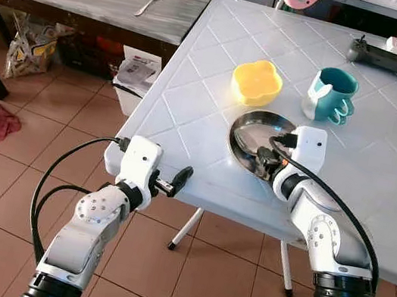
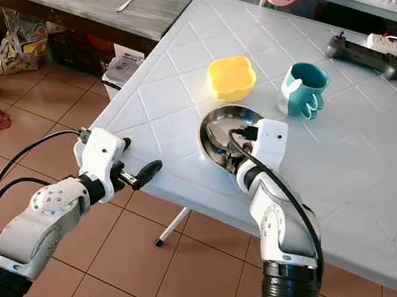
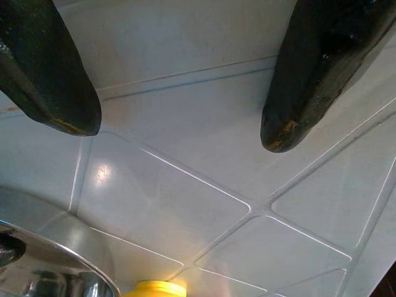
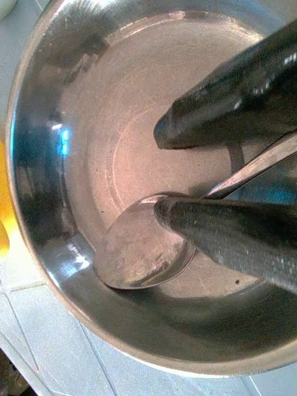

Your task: Setting the table

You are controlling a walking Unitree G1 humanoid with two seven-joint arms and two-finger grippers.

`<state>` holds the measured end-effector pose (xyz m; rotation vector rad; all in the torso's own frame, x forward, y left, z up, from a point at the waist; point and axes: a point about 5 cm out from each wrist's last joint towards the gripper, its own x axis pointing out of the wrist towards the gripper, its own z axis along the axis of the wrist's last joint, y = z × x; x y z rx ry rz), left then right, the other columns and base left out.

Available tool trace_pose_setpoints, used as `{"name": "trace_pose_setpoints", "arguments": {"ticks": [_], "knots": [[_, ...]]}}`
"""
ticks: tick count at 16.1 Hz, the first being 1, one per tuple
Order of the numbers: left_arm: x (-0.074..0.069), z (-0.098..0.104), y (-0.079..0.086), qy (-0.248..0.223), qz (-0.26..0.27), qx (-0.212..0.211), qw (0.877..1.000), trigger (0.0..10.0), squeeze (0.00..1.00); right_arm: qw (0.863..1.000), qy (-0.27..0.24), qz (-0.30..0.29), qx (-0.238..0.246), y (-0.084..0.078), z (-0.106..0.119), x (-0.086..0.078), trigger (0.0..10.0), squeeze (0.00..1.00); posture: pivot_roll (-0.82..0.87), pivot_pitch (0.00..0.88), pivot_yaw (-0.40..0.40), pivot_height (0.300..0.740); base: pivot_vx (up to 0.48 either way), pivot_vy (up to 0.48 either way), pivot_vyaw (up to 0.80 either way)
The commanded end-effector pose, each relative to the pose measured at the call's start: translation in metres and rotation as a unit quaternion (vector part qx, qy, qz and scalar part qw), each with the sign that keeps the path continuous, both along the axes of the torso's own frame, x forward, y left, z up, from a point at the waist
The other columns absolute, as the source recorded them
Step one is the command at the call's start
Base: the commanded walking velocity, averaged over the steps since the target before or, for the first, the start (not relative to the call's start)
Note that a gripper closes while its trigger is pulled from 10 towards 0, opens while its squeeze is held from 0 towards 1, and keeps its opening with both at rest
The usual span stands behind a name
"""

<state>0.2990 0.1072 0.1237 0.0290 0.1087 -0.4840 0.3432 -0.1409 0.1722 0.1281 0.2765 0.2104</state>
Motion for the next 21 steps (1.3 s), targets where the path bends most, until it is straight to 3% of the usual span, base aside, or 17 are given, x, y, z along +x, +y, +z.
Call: {"name": "trace_pose_setpoints", "arguments": {"ticks": [1,5,6,7,8,9,12,15,17,18,21], "knots": [[-0.012,-0.037,0.0,0.092,-0.006,0.02,0.996,10.0,0.0,1.0,0.009,0.002,0.005,0.0,-0.001,0.001,0.0,0.0,0.03,0.2,-0.013,0.714,0.0,0.0,0.0],[-0.011,-0.037,0.0,0.094,-0.008,0.022,0.995,10.0,0.0,1.0,0.013,0.021,-0.008,-0.004,0.001,0.003,0.0,0.0,0.03,0.2,-0.013,0.714,0.0,0.0,0.0],[-0.011,-0.038,-0.001,0.094,-0.007,0.021,0.995,10.0,0.0,0.999,0.015,0.021,-0.022,-0.01,0.0,0.003,1.7,0.0,0.04,0.195,-0.018,0.714,0.0,0.0,0.0],[-0.011,-0.038,-0.001,0.094,-0.006,0.021,0.995,10.0,0.0,0.999,0.014,0.019,-0.026,-0.013,-0.001,0.003,1.7,0.0,0.04,0.195,-0.018,0.714,0.0,0.0,0.0],[-0.011,-0.038,-0.001,0.094,-0.006,0.02,0.995,10.0,0.0,0.999,0.01,0.005,-0.033,-0.018,0.001,0.004,6.6,1.0,0.04,0.195,-0.018,0.714,0.0,0.0,0.0],[-0.011,-0.038,-0.001,0.092,-0.006,0.015,0.996,10.0,0.0,0.999,-0.002,-0.019,-0.05,-0.025,0.003,0.005,10.0,1.0,0.04,0.191,-0.019,0.714,0.0,0.0,0.0],[-0.01,-0.037,-0.001,0.09,-0.009,0.013,0.996,10.0,0.0,0.996,-0.021,-0.061,-0.058,-0.033,0.008,0.007,10.0,1.0,0.04,0.185,-0.017,0.714,0.0,0.0,0.0],[-0.011,-0.036,-0.002,0.089,-0.012,0.007,0.996,10.0,0.0,0.995,-0.035,-0.072,-0.052,-0.026,0.009,0.004,10.0,1.0,0.05,0.183,-0.015,0.714,0.0,0.0,0.0],[-0.011,-0.035,-0.002,0.087,-0.013,0.007,0.996,10.0,0.0,0.996,-0.054,-0.061,-0.046,-0.019,0.013,0.003,10.0,1.0,0.05,0.182,-0.016,0.714,0.0,0.0,0.0],[-0.01,-0.035,-0.001,0.087,-0.011,0.007,0.996,10.0,0.0,0.996,-0.07,-0.025,-0.048,-0.012,0.019,0.003,10.0,1.0,0.05,0.182,-0.016,0.714,0.0,0.0,0.0],[-0.01,-0.036,-0.002,0.088,-0.01,0.011,0.996,10.0,0.0,0.994,-0.071,0.006,-0.082,-0.016,0.026,0.005,10.0,1.0,0.05,0.177,-0.023,0.714,0.0,0.0,0.0]]}}
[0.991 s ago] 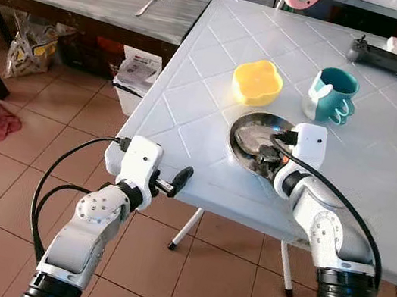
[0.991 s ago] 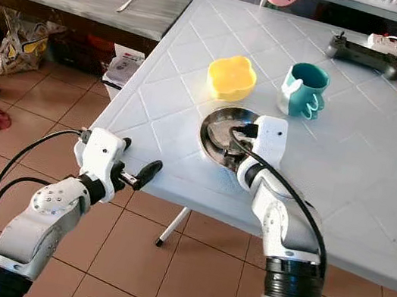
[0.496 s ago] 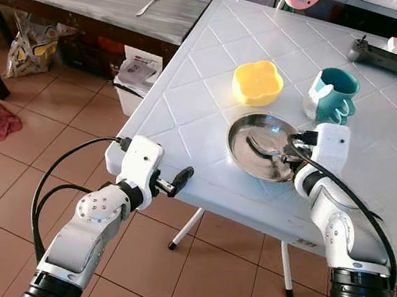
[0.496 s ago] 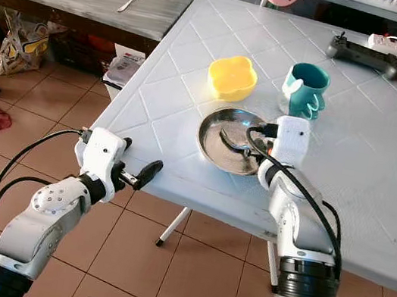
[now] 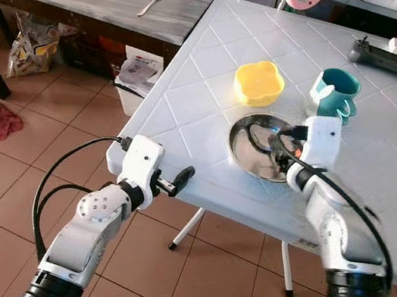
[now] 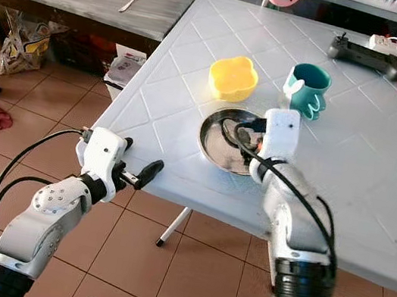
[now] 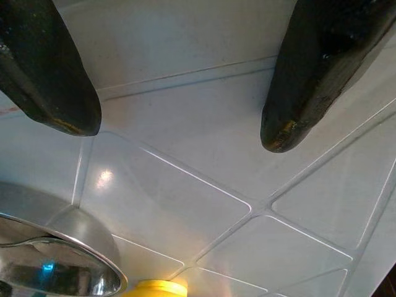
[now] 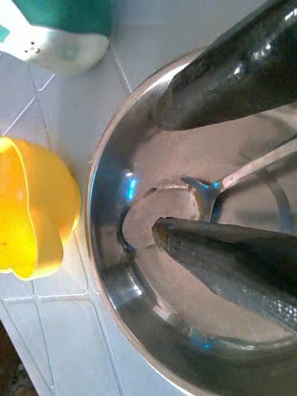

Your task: Setting the table

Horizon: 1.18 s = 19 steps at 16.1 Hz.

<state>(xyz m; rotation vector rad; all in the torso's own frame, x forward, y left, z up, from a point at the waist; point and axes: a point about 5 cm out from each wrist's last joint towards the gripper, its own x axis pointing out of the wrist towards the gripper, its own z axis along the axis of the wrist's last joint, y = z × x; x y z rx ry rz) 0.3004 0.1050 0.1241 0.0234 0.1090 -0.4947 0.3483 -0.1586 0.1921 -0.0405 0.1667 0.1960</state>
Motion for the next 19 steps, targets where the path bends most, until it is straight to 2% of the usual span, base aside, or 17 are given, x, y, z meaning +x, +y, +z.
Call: {"name": "trace_pose_setpoints", "arguments": {"ticks": [1,4,5,7,10,12,14,15,16,19], "knots": [[-0.011,-0.037,0.0,0.088,-0.004,0.013,0.996,10.0,0.0,1.0,-0.001,0.007,-0.004,-0.002,0.008,0.0,10.0,1.0,0.05,0.176,-0.027,0.714,0.0,0.0,0.0],[-0.012,-0.038,0.001,0.094,0.001,0.01,0.996,10.0,0.0,1.0,0.021,0.018,0.01,-0.009,0.012,0.001,10.0,1.0,0.05,0.176,-0.039,0.714,0.0,0.0,0.0],[-0.013,-0.034,0.002,0.087,0.002,-0.015,0.996,10.0,0.0,0.999,0.021,0.035,-0.001,-0.009,0.014,0.001,10.0,1.0,0.05,0.176,-0.039,0.714,0.0,0.0,0.0],[-0.016,-0.021,0.0,0.067,-0.03,-0.065,0.995,10.0,0.0,0.998,0.025,0.056,-0.011,-0.013,0.016,-0.001,10.0,1.0,0.05,0.176,-0.045,0.714,0.0,0.0,0.0],[-0.02,-0.006,-0.006,0.044,-0.07,-0.117,0.99,10.0,0.0,0.996,0.041,0.072,-0.02,-0.018,0.011,-0.005,10.0,1.0,0.05,0.174,-0.052,0.714,0.0,0.0,0.0],[-0.026,-0.005,-0.011,0.047,-0.109,-0.124,0.985,10.0,0.0,0.995,0.054,0.078,-0.024,-0.022,0.006,-0.005,10.0,1.0,0.05,0.173,-0.053,0.714,0.0,0.0,0.0],[-0.028,-0.004,-0.012,0.05,-0.124,-0.129,0.983,10.0,0.0,0.994,0.063,0.091,-0.014,-0.022,0.005,-0.004,10.0,1.0,0.05,0.172,-0.053,0.714,0.0,0.0,0.0],[-0.026,-0.002,-0.011,0.048,-0.126,-0.131,0.982,10.0,0.0,0.992,0.068,0.108,-0.008,-0.021,0.005,-0.005,10.0,1.0,0.05,0.172,-0.053,0.714,0.0,0.0,0.0],[-0.022,0.004,-0.012,0.035,-0.125,-0.132,0.983,10.0,0.0,0.989,0.081,0.125,0.02,-0.016,0.005,-0.005,10.0,1.0,0.05,0.174,-0.053,0.714,0.0,0.0,0.0],[-0.019,0.013,-0.017,0.023,-0.131,-0.138,0.981,10.0,0.0,0.984,0.11,0.136,0.02,-0.015,-0.008,-0.004,10.0,1.0,0.05,0.174,-0.053,0.714,0.0,0.0,0.0]]}}
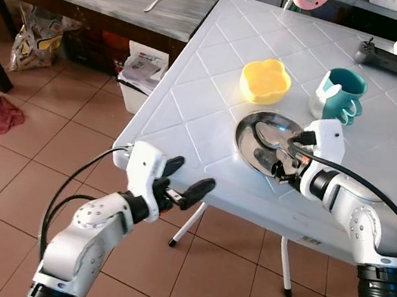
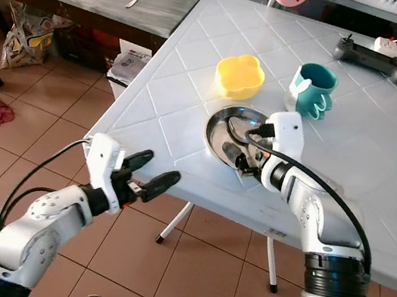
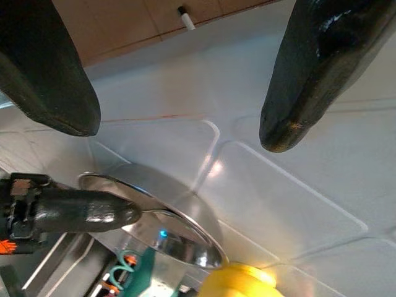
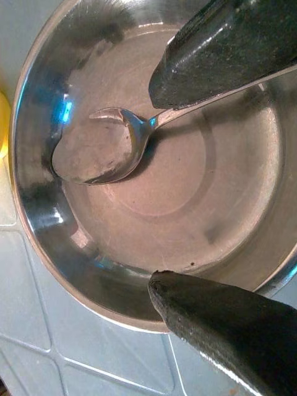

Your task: Setting the table

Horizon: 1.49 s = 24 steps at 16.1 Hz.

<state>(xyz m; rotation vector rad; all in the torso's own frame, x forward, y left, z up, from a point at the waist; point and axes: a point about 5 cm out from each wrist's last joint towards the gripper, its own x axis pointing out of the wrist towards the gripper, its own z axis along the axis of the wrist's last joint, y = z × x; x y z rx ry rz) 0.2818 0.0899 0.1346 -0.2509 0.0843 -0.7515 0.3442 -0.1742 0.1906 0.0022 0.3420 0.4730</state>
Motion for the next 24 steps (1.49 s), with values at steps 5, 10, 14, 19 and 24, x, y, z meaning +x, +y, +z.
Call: {"name": "trace_pose_setpoints", "arguments": {"ticks": [5,10,14,19,24], "knots": [[0.003,0.009,-0.007,-0.027,-0.012,0.005,1.0,10.0,0.0,0.999,0.037,-0.01,-0.039,-0.013,-0.015,0.005,10.0,0.0,0.04,0.176,-0.039,0.714,0.0,0.0,0.0],[0.011,0.016,-0.005,-0.05,-0.002,0.017,0.999,10.0,0.0,0.998,0.027,-0.021,-0.046,-0.017,-0.015,0.013,10.0,0.0,0.04,0.18,-0.036,0.714,0.0,0.0,0.0],[0.009,0.012,-0.006,-0.049,0.0,0.027,0.998,10.0,0.0,0.999,-0.015,-0.023,-0.023,-0.016,0.012,0.019,10.0,0.0,0.04,0.181,-0.034,0.714,0.0,0.0,0.0],[0.007,0.008,-0.008,-0.04,-0.009,0.034,0.999,10.0,0.0,0.998,-0.025,-0.005,-0.051,-0.021,0.016,0.021,10.0,0.0,0.04,0.177,-0.033,0.714,0.0,0.0,0.0],[0.005,0.005,-0.008,-0.035,-0.008,0.041,0.999,10.0,0.0,0.998,0.012,0.019,-0.065,-0.025,-0.005,0.024,8.6,0.0,0.05,0.175,-0.031,0.714,0.0,0.0,0.0]]}}
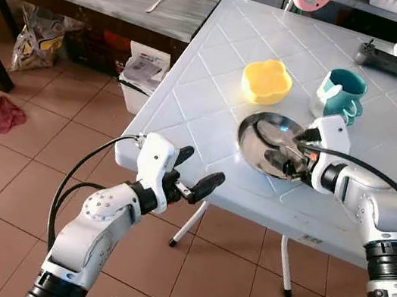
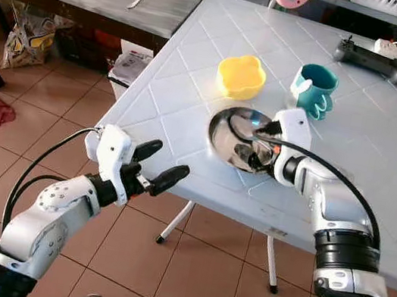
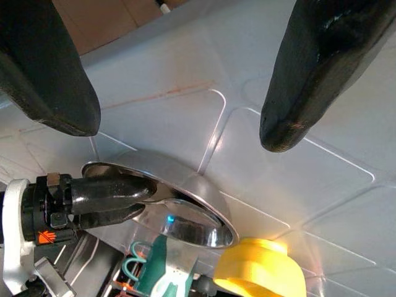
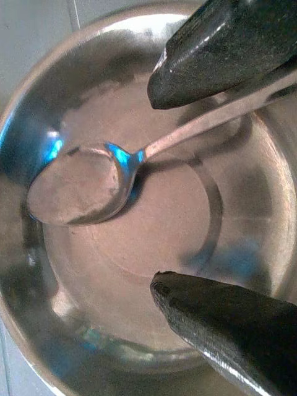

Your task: Setting the table

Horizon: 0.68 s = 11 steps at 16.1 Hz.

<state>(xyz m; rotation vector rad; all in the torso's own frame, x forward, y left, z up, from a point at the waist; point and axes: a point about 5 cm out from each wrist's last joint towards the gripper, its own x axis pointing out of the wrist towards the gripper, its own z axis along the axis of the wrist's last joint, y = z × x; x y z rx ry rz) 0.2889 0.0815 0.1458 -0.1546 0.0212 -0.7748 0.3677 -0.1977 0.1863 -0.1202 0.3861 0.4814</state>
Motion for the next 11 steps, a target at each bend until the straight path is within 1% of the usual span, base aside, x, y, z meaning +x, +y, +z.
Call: {"name": "trace_pose_setpoints", "arguments": {"ticks": [1,2,3,4,5,6,9,11], "knots": [[-0.002,-0.007,0.0,0.013,0.001,0.01,1.0,10.0,0.0,1.0,0.018,0.004,0.002,-0.001,-0.006,0.0,4.6,0.0,0.05,0.176,-0.03,0.714,0.0,0.0,0.0],[-0.003,-0.007,0.0,0.014,0.0,0.011,1.0,10.0,0.0,1.0,0.023,0.009,-0.008,-0.001,-0.011,0.0,3.6,0.0,0.06,0.176,-0.029,0.714,0.0,0.0,0.0],[-0.003,-0.007,0.0,0.014,-0.001,0.013,1.0,10.0,0.0,1.0,0.028,0.009,-0.008,-0.001,-0.016,0.0,3.0,0.0,0.06,0.177,-0.029,0.714,0.0,0.0,0.0],[-0.003,-0.007,0.001,0.015,-0.001,0.014,1.0,10.0,0.0,1.0,0.03,0.007,-0.001,0.0,-0.018,0.0,0.0,0.0,0.06,0.178,-0.029,0.714,0.0,0.0,0.0],[-0.003,-0.007,0.001,0.015,0.0,0.015,1.0,10.0,0.0,1.0,0.03,0.004,0.004,0.001,-0.018,0.001,0.0,0.0,0.06,0.178,-0.029,0.714,0.0,0.0,0.0],[-0.003,-0.008,0.002,0.016,0.001,0.017,1.0,10.0,0.0,0.999,0.023,-0.006,0.023,0.003,-0.016,0.003,0.0,0.0,0.06,0.178,-0.027,0.714,0.0,0.0,0.0],[-0.003,-0.009,0.002,0.017,0.0,0.019,1.0,10.0,0.0,0.999,0.01,-0.022,0.043,0.006,-0.016,0.005,0.0,0.0,0.06,0.178,-0.026,0.714,0.0,0.0,0.0],[-0.004,-0.01,0.001,0.019,-0.001,0.022,1.0,10.0,0.0,0.997,0.006,-0.045,0.06,0.008,-0.021,0.004,0.0,0.0,0.06,0.179,-0.024,0.714,0.0,0.0,0.0]]}}
